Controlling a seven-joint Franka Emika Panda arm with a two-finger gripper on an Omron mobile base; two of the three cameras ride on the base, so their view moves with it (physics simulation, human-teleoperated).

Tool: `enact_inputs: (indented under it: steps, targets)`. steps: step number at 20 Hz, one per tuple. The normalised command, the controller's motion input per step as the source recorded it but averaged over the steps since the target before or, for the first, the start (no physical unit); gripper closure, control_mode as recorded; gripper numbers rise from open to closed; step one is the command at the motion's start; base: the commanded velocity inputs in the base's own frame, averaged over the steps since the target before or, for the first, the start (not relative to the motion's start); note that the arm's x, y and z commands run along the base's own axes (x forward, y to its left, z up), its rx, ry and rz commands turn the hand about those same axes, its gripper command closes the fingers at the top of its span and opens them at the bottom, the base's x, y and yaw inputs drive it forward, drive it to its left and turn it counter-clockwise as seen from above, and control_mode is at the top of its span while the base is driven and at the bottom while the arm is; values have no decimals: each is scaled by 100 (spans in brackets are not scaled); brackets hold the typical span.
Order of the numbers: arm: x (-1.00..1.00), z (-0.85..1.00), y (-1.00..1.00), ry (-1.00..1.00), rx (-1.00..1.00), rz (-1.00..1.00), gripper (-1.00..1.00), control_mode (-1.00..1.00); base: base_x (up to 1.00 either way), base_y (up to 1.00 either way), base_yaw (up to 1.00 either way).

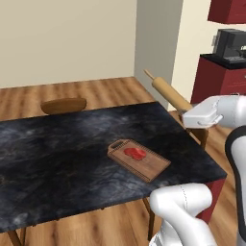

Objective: Open the cabinet, retrieve the rolling pin, and place it next to the meat on the cutting board to prepare for tenderizing.

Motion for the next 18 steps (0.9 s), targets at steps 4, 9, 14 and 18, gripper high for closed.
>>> enact_inputs:
  steps: [4, 9, 14, 18]
  targets:
    - [-4, -44, -1, 8, -1, 7, 100, -100, 0, 0, 0]
    - [-10, -38, -9, 8, -1, 5, 100, -100, 0, 0, 0]
    - [-50, -40, -20, 0, -7, 1, 100, -100, 0, 0, 0]
    - [-64, -38, -25, 0, -9, 0, 100, -100, 0, 0, 0]
